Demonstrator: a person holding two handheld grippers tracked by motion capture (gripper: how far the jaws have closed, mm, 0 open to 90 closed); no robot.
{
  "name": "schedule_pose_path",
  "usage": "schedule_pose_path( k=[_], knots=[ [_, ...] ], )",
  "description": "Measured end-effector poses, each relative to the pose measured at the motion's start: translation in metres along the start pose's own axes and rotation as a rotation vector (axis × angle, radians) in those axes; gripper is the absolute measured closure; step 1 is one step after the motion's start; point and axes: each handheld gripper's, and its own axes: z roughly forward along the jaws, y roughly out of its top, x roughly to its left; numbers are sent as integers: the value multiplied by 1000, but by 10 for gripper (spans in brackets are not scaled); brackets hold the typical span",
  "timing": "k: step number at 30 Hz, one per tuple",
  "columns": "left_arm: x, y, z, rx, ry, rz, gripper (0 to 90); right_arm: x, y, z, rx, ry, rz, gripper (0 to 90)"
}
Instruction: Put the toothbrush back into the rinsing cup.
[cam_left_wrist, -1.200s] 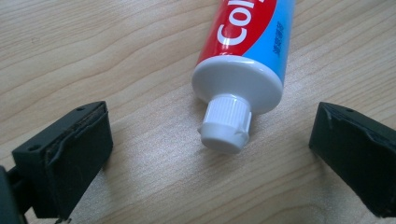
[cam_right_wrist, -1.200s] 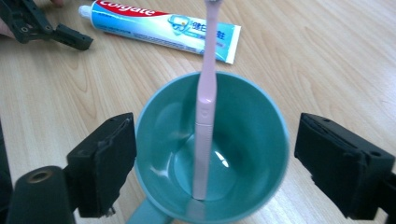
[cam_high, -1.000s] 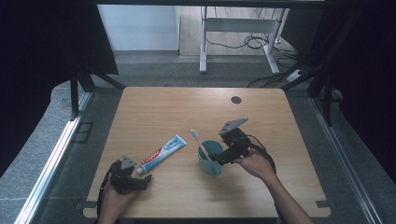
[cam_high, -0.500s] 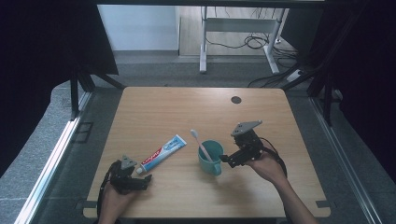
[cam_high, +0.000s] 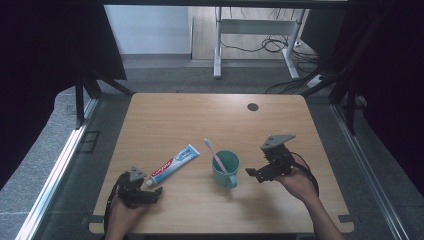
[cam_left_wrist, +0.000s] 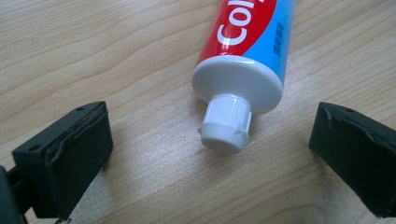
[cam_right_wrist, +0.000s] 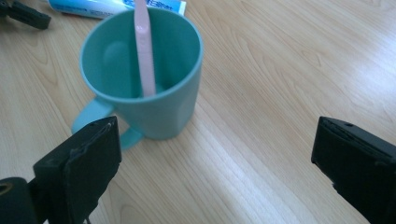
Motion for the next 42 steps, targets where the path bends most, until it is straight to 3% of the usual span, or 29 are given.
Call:
schedule_pose_path(
  k=[16, 25, 42],
  knots=[
    [0, 0, 0, -2, 0, -3, 0, -14, -39, -15, 3, -66, 50, 14],
    [0, 0, 0, 0, 0, -1, 0, -17, -65, -11, 15, -92, 83, 14],
    [0, 0, 0, 0, 0, -1, 0, -20, -117, 3, -14, -132, 165, 14]
  ],
)
